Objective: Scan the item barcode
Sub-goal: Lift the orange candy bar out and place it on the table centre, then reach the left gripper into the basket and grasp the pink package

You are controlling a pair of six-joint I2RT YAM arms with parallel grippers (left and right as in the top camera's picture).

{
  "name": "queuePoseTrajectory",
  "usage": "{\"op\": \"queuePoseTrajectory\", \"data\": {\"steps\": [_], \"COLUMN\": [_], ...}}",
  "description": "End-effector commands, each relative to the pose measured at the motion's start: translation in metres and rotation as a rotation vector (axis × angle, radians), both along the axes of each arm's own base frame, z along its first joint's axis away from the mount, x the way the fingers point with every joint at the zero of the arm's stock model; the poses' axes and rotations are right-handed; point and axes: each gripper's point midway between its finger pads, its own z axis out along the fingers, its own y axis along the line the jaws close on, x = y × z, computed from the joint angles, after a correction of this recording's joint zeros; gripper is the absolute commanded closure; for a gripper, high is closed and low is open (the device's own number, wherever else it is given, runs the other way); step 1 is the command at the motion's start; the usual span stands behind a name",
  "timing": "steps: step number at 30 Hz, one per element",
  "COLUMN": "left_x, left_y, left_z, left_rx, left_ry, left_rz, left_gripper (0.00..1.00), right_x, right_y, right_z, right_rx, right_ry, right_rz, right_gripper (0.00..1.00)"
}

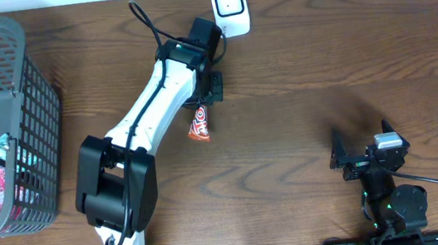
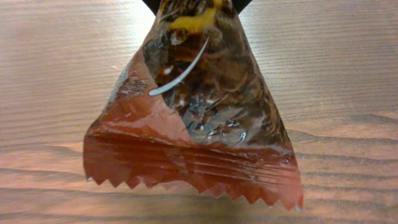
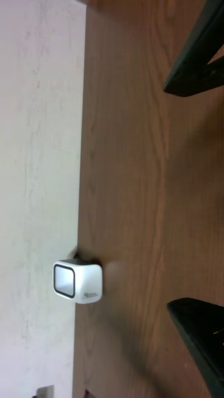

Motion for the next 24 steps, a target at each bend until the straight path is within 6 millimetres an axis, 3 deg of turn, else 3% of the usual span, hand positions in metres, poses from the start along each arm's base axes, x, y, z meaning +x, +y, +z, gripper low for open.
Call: {"op": "queuePoseTrajectory", "data": {"steps": [1,3,5,8,9,11,13,17,21,23,24], "left_x": [0.004,0.009,0.016,0.027,0.033,0.039,0.042,0.029,-0.001,-0.019,-0.040], "left_y": [0.013,0.022,0.035,0.063,0.083,0.107,0.147,0.223,0.305,0.345,0.388], "left_z": [0.002,0.013,0.033,0.080,0.114,0.152,0.207,0.280,0.313,0.312,0.296], "left_rx": [0.014,0.008,-0.004,-0.035,-0.060,-0.087,-0.122,-0.128,-0.067,-0.022,0.026], "left_ry": [-0.007,-0.020,-0.047,-0.126,-0.199,-0.295,-0.458,-0.698,-0.811,-0.811,-0.762], "left_rz": [0.044,0.067,0.101,0.172,0.220,0.275,0.364,0.529,0.724,0.826,0.945], "left_gripper": [0.73,0.50,0.20,0.20,0.19,0.14,0.12,0.12,0.12,0.12,0.12], "right_x": [0.000,0.000,0.000,0.000,0.000,0.000,0.000,0.000,0.000,0.000,0.000], "right_y": [0.002,0.002,0.002,0.002,0.002,0.002,0.002,0.002,0.002,0.002,0.002], "right_z": [-0.001,-0.001,-0.001,-0.001,-0.001,-0.001,-0.001,-0.001,-0.001,-0.001,-0.001], "right_rx": [0.003,0.003,0.003,0.003,0.003,0.003,0.003,0.003,0.003,0.003,0.003], "right_ry": [0.002,0.002,0.002,0.002,0.002,0.002,0.002,0.002,0.002,0.002,0.002], "right_rz": [0.008,0.008,0.008,0.008,0.008,0.008,0.008,0.008,0.008,0.008,0.008], "right_gripper": [0.01,0.01,0.01,0.01,0.01,0.01,0.01,0.01,0.01,0.01,0.01]}}
